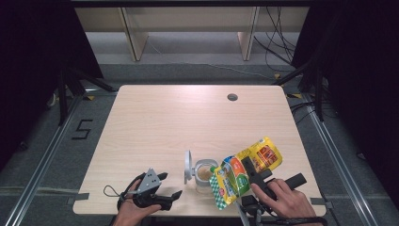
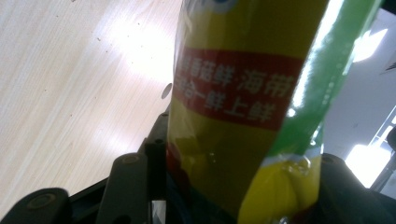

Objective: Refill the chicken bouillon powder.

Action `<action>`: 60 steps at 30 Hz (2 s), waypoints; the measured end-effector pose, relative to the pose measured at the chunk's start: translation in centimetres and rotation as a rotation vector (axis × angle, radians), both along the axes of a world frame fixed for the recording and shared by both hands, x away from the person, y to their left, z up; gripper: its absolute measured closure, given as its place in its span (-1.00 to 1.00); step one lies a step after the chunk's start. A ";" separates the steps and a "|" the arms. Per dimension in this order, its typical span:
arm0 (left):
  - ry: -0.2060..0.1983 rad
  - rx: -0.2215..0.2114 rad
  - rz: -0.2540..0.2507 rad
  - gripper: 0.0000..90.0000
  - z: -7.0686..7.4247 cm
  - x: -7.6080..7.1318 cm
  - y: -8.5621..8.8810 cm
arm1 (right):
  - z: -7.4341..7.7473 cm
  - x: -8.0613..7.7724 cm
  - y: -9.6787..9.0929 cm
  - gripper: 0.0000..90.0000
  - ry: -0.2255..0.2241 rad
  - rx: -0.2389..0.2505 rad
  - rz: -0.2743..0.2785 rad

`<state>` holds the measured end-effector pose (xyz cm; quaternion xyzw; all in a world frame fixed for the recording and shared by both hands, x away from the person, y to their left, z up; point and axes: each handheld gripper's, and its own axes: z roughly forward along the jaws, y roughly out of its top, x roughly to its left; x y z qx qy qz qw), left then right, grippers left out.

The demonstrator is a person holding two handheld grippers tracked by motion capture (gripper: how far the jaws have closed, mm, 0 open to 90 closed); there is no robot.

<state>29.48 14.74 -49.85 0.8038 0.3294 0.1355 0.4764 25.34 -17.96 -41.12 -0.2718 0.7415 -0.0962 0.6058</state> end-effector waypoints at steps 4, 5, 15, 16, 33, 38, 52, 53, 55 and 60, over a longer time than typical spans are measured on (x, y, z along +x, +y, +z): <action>-0.005 0.007 0.000 -0.60 0.1 0.0 0.0 | -0.1 -0.1 -0.1 0.19 0.004 0.024 -0.018; -0.006 0.010 0.001 -0.60 0.1 -0.1 0.0 | -0.1 -0.1 -0.1 0.19 0.002 0.027 -0.018; -0.006 0.011 0.003 -0.60 0.1 0.0 0.0 | 0.0 0.1 -0.2 0.19 -0.003 0.003 -0.001; -0.006 0.008 0.000 -0.60 0.1 0.0 0.1 | -0.1 0.0 -0.2 0.19 0.004 0.026 -0.016; -0.003 0.012 0.005 -0.60 0.0 0.1 0.1 | 0.1 -0.1 -0.3 0.19 -0.005 0.032 -0.036; -0.006 0.010 0.005 -0.60 0.1 0.1 0.2 | 0.0 -0.1 -0.3 0.19 0.001 0.039 -0.031; -0.021 0.026 -0.005 -0.60 0.2 0.1 0.3 | 0.0 -0.3 0.0 0.19 0.005 0.021 -0.023; -0.021 0.026 -0.005 -0.60 0.2 0.1 0.2 | 0.1 -0.1 0.1 0.19 -0.001 -0.011 -0.002; -0.021 0.029 -0.007 -0.60 0.1 0.2 0.2 | 0.1 -0.2 0.1 0.19 -0.001 -0.009 -0.004; -0.003 0.005 0.005 -0.60 0.2 0.0 0.1 | -0.3 -0.1 0.1 0.19 0.009 0.030 -0.005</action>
